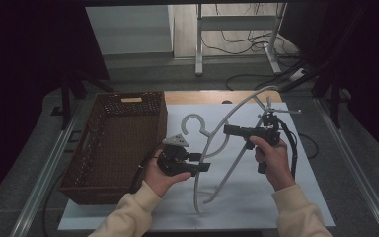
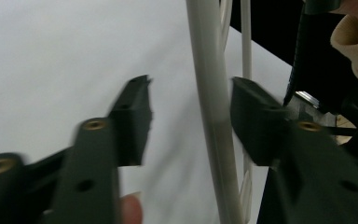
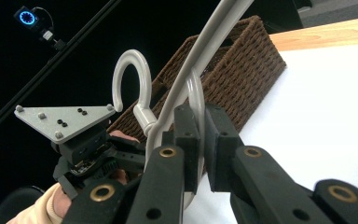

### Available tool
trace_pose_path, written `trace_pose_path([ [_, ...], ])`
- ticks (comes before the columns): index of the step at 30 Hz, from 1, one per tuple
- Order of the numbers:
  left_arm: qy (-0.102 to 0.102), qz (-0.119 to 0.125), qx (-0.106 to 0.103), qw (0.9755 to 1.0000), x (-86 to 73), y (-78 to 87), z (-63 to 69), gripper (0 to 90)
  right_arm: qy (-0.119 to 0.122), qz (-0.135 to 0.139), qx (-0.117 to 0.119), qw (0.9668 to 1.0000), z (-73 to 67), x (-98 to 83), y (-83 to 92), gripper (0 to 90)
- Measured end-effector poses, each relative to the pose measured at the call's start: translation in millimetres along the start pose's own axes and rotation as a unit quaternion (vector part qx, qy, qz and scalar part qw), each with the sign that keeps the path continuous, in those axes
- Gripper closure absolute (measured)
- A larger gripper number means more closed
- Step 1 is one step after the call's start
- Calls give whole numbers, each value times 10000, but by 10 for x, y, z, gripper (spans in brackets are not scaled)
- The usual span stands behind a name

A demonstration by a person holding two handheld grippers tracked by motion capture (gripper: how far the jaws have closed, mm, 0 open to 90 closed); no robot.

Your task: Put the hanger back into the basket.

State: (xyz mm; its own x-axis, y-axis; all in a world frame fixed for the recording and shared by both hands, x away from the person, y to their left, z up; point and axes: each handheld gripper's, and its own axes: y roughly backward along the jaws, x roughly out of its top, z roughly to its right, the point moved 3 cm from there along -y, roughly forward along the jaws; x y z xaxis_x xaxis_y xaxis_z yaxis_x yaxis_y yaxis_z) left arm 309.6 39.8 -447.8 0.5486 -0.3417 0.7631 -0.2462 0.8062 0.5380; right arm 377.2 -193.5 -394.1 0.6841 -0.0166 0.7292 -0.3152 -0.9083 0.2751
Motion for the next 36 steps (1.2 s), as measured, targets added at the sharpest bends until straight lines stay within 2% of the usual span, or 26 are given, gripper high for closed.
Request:
trace_pose_path([
  [3,58,20,-106,9999,4,9,8,731,14,-16,5,10000,-6,-10,-20,849],
  [4,71,7,-70,10000,4,16,9,759,13,-26,1,10000,-6,-14,-26,849],
  [8,234,1,95,9997,-6,56,-31,788,-5,-31,29,10000,-3,-27,-49,847],
  [12,297,194,271,9990,1,124,-42,797,24,-28,58,10000,-3,-33,-61,844],
  [16,278,426,408,9979,20,195,-31,799,42,17,64,10000,9,-30,-53,828],
  [20,234,483,490,9974,17,199,-10,800,104,72,73,9999,-7,-20,-52,804],
  [22,242,502,503,9972,18,209,-15,800,125,87,129,9998,-18,-16,-51,736],
  [24,258,506,537,9969,16,229,-27,800,172,107,155,9997,-50,-6,-49,626],
  [26,287,540,573,9965,15,257,-38,799,355,103,118,9992,-117,10,-37,497],
  [28,326,616,544,9961,23,306,-50,800,552,109,-17,9984,-205,29,-7,352],
  [30,339,663,553,9957,34,361,-58,800,806,110,-124,9966,-283,35,54,314],
  [32,337,694,585,9953,38,420,-72,800,961,174,-110,9952,-336,34,127,297],
  [34,382,742,601,9947,39,481,-82,800,1111,192,-194,9934,-349,24,203,282],
  [36,384,786,650,9940,37,543,-91,800,1156,208,-262,9927,-326,2,276,273],
])
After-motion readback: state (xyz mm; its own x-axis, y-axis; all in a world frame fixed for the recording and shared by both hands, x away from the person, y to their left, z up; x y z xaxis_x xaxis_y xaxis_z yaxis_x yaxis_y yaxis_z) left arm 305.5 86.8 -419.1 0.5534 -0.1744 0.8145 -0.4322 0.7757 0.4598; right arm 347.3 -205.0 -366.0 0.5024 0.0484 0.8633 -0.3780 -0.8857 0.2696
